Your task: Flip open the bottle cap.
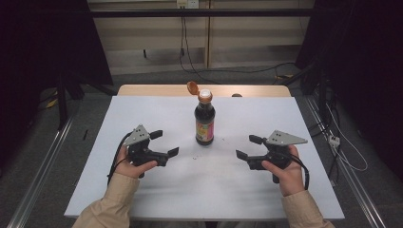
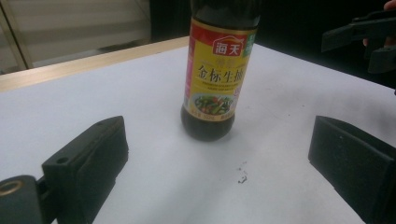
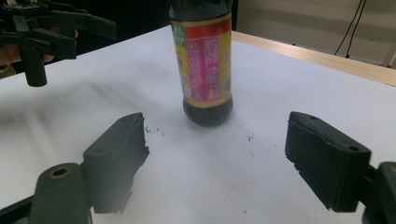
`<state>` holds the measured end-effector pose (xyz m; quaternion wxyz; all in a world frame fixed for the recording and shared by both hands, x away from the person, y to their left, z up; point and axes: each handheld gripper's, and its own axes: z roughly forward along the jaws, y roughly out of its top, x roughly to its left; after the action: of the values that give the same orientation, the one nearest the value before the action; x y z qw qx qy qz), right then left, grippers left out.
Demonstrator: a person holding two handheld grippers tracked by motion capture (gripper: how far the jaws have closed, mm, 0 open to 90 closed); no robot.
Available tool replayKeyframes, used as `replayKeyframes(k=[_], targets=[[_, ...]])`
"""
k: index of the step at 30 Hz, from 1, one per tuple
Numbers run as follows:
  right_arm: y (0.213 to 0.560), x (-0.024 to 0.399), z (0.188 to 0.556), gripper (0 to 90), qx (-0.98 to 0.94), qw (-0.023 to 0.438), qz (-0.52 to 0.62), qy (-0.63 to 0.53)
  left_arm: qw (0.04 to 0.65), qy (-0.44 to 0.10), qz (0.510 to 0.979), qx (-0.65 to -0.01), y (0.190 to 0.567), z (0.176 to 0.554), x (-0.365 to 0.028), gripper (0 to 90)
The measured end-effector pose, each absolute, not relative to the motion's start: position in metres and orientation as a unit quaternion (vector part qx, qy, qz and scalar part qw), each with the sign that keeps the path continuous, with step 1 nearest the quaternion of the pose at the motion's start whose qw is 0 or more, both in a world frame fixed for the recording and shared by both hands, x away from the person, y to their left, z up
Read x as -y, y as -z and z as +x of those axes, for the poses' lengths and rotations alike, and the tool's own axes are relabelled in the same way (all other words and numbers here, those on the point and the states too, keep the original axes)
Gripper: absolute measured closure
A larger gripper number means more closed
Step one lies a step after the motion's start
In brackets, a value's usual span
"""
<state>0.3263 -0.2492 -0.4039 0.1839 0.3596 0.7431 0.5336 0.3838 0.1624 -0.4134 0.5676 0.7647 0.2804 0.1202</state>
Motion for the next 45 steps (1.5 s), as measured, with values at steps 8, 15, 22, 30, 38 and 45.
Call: replayKeyframes(k=[8, 15, 22, 30, 38, 45], targets=[[0.411, 0.257, 0.318, 20.8, -0.743, 0.183, 0.362, -0.531, 0.563, -0.124, 0.769, -0.275, 0.416, 0.377, -0.174, 4.6], [0.418, 0.264, 0.311, 20.8, -0.743, 0.187, 0.365, -0.528, 0.566, -0.123, 0.765, -0.281, 0.416, 0.372, -0.185, 4.7], [0.425, 0.271, 0.303, 20.7, -0.745, 0.187, 0.369, -0.524, 0.565, -0.126, 0.765, -0.283, 0.418, 0.367, -0.197, 4.9], [0.431, 0.277, 0.296, 20.7, -0.743, 0.188, 0.373, -0.523, 0.564, -0.130, 0.763, -0.289, 0.419, 0.363, -0.208, 4.9], [0.436, 0.282, 0.291, 20.7, -0.741, 0.186, 0.372, -0.527, 0.559, -0.134, 0.763, -0.295, 0.421, 0.359, -0.220, 5.0], [0.438, 0.287, 0.285, 20.7, -0.737, 0.192, 0.374, -0.529, 0.560, -0.140, 0.760, -0.300, 0.421, 0.355, -0.230, 5.4]])
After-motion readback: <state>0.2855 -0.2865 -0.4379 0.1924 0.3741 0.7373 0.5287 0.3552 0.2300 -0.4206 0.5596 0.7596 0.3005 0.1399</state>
